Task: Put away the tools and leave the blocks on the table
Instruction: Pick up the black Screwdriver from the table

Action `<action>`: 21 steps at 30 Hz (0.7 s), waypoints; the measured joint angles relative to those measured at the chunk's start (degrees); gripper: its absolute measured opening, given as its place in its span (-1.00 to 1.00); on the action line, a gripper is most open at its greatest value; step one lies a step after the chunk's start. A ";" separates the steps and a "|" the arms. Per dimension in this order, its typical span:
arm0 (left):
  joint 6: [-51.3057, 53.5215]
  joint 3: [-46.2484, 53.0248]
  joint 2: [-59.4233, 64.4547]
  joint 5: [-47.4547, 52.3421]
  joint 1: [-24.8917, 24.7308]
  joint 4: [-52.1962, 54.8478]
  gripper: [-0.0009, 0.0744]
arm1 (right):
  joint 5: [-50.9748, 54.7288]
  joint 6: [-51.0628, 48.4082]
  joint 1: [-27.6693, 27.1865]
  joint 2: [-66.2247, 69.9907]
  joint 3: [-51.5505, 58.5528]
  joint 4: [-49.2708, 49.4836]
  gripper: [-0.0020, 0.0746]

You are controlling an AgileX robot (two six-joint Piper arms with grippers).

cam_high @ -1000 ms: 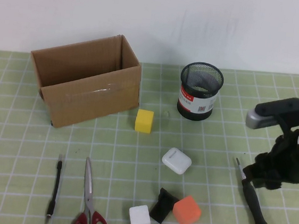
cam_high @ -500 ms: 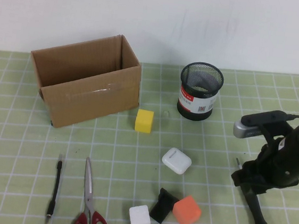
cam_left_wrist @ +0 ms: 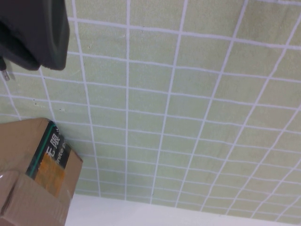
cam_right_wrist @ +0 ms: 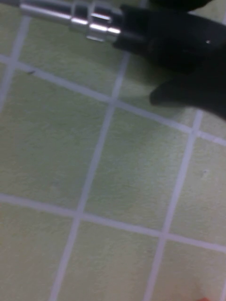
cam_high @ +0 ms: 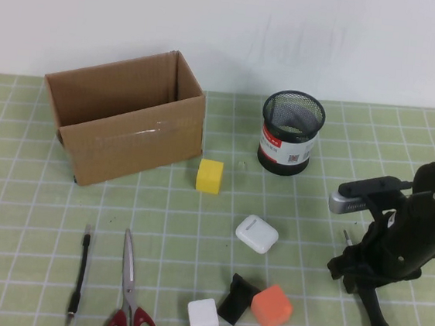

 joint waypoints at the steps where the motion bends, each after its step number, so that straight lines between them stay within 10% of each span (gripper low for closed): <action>1: 0.00 0.00 0.00 0.00 0.00 0.00 -0.99 | 0.23 0.00 0.00 0.12 -0.26 0.00 -0.12; 5: 0.00 0.00 0.00 0.00 0.00 0.00 -0.99 | 0.72 0.00 0.00 0.56 -0.67 -0.20 -0.22; 11: 0.00 0.00 0.00 0.00 0.00 0.00 -0.99 | 1.07 0.00 0.00 0.69 -0.79 -0.96 -0.97; 21: 0.00 0.00 0.00 0.00 0.00 0.00 -0.99 | 0.88 -0.39 0.00 0.11 -0.83 -1.28 -0.97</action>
